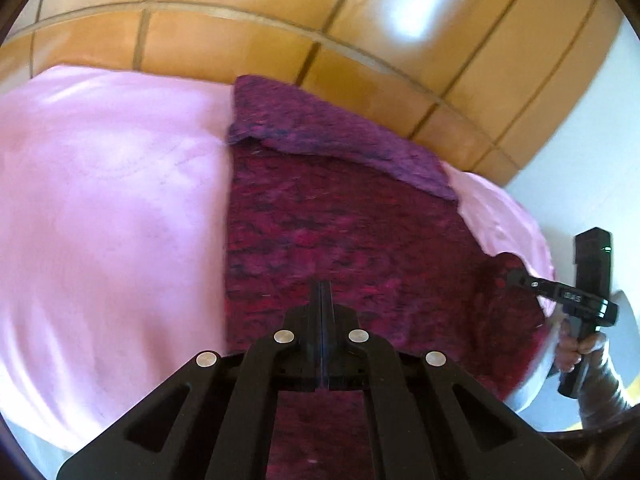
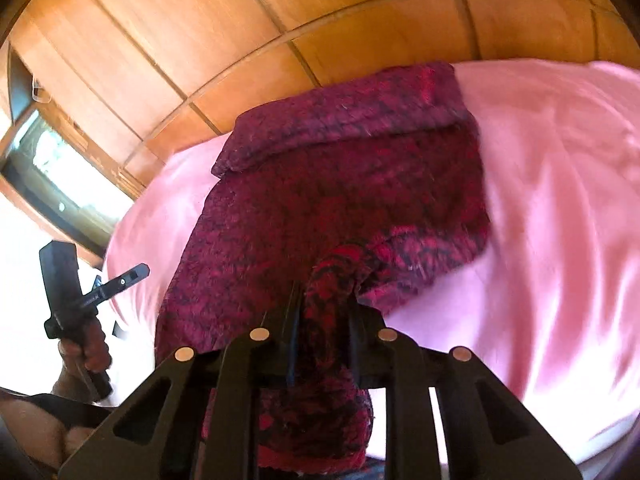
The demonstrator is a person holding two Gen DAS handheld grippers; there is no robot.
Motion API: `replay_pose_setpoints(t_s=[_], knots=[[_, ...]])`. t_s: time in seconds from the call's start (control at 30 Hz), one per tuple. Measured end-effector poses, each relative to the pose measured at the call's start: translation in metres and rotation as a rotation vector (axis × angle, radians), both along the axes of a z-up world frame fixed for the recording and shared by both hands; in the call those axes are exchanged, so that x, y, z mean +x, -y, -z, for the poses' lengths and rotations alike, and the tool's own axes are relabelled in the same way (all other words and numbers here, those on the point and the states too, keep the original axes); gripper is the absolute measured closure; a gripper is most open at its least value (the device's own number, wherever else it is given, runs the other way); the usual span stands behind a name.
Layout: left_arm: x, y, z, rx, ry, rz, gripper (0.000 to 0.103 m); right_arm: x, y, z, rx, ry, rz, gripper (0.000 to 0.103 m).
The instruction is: Fold small clothes
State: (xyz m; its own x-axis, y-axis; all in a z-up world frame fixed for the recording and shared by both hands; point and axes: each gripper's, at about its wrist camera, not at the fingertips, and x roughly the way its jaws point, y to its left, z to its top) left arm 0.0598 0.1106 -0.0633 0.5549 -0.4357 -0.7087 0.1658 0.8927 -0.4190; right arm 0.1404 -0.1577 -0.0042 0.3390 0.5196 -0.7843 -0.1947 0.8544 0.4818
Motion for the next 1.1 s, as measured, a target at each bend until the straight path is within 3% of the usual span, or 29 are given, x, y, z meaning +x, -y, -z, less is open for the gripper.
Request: replay_pose_setpoints(t_s=[0.1, 0.27, 0.3, 0.37, 0.43, 0.53, 0.6, 0.67, 0.73, 0.87, 0.97, 1.1], knots=[[-0.011, -0.018, 0.008, -0.017, -0.043, -0.031, 0.103, -0.003, -0.007, 0.004, -0.041, 0.010, -0.040, 0.085], [-0.037, -0.044, 0.033, -0.059, -0.149, -0.063, 0.103, -0.003, -0.007, 0.013, -0.028, -0.008, -0.014, 0.085], [-0.041, -0.044, 0.034, -0.063, -0.161, -0.057, 0.096, -0.004, -0.005, 0.011, -0.028, -0.006, -0.010, 0.085], [-0.049, -0.044, 0.039, -0.117, -0.190, -0.031, 0.046, -0.003, -0.003, 0.010, -0.029, -0.003, -0.002, 0.085], [-0.053, -0.043, 0.042, -0.187, -0.193, -0.025, 0.038, 0.000, -0.002, 0.011, -0.029, -0.007, 0.003, 0.085], [-0.053, -0.035, 0.049, -0.181, -0.208, 0.000, 0.041, -0.001, -0.005, 0.013, -0.036, -0.010, 0.000, 0.085], [-0.052, -0.026, 0.059, -0.173, -0.253, 0.041, 0.060, -0.001, -0.005, 0.014, -0.037, -0.012, -0.002, 0.084], [-0.057, -0.016, 0.061, -0.114, -0.245, 0.072, 0.082, -0.001, -0.004, 0.013, -0.042, -0.016, -0.005, 0.084], [-0.058, -0.012, 0.057, -0.080, -0.223, 0.084, 0.092, -0.002, -0.003, 0.011, -0.048, -0.017, -0.010, 0.084], [-0.043, -0.022, 0.033, -0.211, -0.152, 0.056, 0.094, 0.004, 0.000, 0.005, -0.009, -0.023, 0.010, 0.084], [-0.020, -0.023, 0.004, -0.283, -0.053, 0.060, 0.094, 0.020, 0.006, -0.001, 0.046, -0.002, 0.053, 0.084], [0.032, -0.017, -0.014, -0.324, 0.015, 0.049, 0.094, 0.061, 0.015, 0.006, 0.077, 0.003, 0.134, 0.085]])
